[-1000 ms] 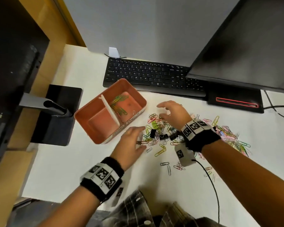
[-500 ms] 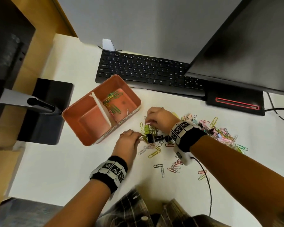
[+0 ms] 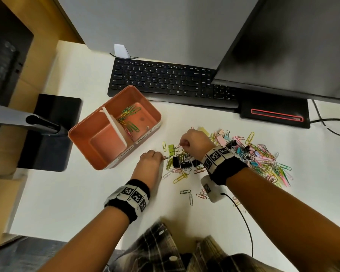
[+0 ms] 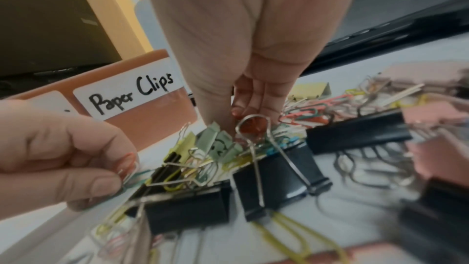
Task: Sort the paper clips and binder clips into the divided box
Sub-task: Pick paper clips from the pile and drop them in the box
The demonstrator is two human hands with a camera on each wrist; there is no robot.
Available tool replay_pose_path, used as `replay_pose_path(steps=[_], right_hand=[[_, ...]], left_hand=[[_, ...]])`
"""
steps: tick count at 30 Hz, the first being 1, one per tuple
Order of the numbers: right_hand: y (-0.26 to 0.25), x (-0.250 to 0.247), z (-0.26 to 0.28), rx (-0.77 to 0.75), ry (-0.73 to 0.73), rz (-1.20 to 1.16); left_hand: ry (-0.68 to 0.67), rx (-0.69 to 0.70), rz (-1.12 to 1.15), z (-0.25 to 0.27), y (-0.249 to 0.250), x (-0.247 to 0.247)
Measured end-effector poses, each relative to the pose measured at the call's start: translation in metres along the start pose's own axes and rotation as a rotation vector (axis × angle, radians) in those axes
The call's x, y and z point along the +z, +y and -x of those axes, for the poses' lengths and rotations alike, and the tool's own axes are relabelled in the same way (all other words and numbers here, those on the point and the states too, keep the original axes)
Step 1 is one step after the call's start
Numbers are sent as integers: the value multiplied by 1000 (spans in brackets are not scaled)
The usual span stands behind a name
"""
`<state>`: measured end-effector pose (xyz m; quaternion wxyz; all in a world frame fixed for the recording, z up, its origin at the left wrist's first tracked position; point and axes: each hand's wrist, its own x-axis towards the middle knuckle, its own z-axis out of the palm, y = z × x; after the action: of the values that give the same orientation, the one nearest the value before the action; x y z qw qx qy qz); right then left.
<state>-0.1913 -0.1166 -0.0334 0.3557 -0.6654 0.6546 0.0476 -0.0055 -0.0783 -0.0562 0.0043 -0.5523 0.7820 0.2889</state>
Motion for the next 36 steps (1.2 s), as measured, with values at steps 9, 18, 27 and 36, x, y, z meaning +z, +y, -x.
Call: replay_pose_path(steps=[9, 18, 27, 36], right_hand=[[-43, -56, 32, -192, 387, -203], [-107, -69, 1, -255, 412, -338], [5, -36, 8, 63, 230, -231], [12, -13, 20, -83, -30, 25]], left_hand=[[321, 48, 199, 16, 18, -103], [353, -147, 123, -6, -13, -152], [-28, -58, 265, 15, 12, -42], [29, -81, 187, -6, 15, 1]])
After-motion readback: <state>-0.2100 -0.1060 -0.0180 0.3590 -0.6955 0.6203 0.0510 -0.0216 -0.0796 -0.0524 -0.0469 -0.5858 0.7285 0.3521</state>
